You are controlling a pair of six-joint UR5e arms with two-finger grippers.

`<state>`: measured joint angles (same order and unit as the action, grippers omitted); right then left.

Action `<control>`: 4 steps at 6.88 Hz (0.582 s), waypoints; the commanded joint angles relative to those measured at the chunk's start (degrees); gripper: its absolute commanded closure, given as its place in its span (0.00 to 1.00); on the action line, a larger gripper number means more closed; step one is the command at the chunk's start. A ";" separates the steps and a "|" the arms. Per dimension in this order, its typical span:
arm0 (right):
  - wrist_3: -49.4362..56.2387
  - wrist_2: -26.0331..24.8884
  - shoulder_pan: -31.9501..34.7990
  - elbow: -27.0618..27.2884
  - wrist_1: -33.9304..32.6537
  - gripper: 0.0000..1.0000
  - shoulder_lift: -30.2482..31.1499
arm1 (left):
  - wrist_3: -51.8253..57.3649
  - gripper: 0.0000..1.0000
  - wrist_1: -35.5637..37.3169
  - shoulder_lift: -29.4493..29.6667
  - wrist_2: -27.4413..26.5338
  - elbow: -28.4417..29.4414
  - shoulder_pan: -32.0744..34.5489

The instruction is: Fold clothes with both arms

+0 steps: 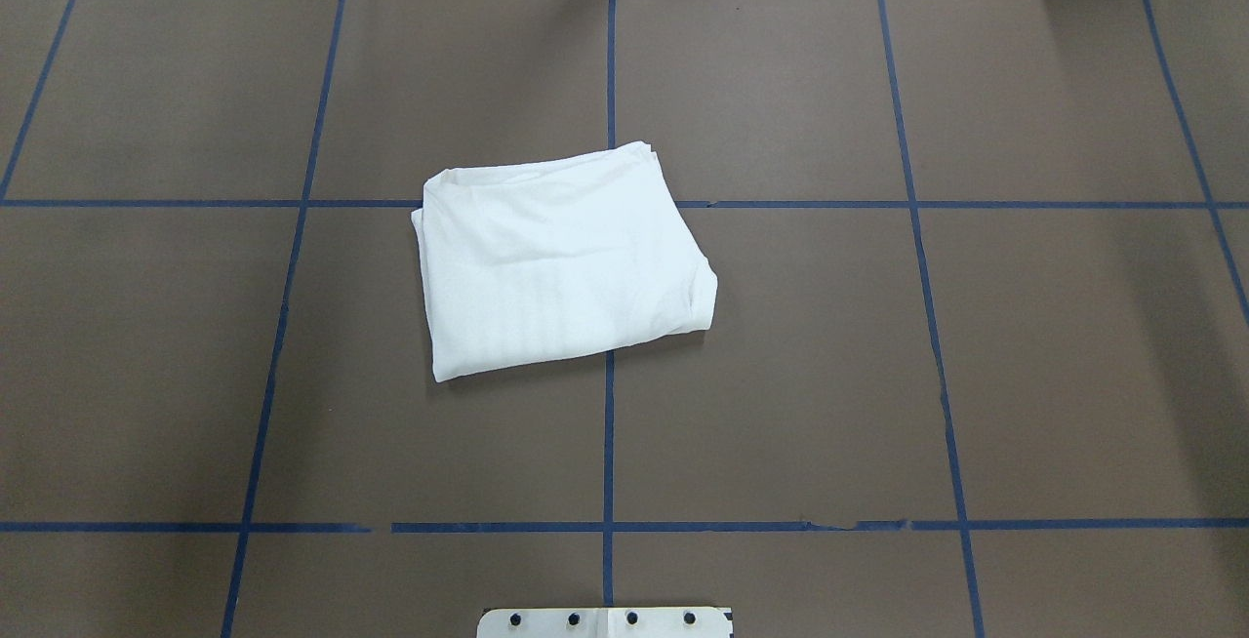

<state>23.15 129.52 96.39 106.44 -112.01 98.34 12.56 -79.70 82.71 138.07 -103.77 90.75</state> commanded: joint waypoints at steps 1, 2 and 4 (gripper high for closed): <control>-0.03 -0.06 0.02 -0.01 0.03 0.00 0.19 | -0.26 0.00 -0.28 0.96 -0.96 -0.20 0.22; -0.03 0.03 0.02 0.08 0.03 0.00 0.10 | -0.17 0.00 -0.37 0.87 -0.78 -0.21 0.57; -0.03 0.03 0.02 -0.01 0.03 0.00 0.10 | -0.08 0.00 -0.89 0.87 -0.87 -0.82 0.57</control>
<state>23.12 129.54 96.41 106.45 -111.97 98.45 12.44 -80.26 83.56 137.22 -104.34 91.27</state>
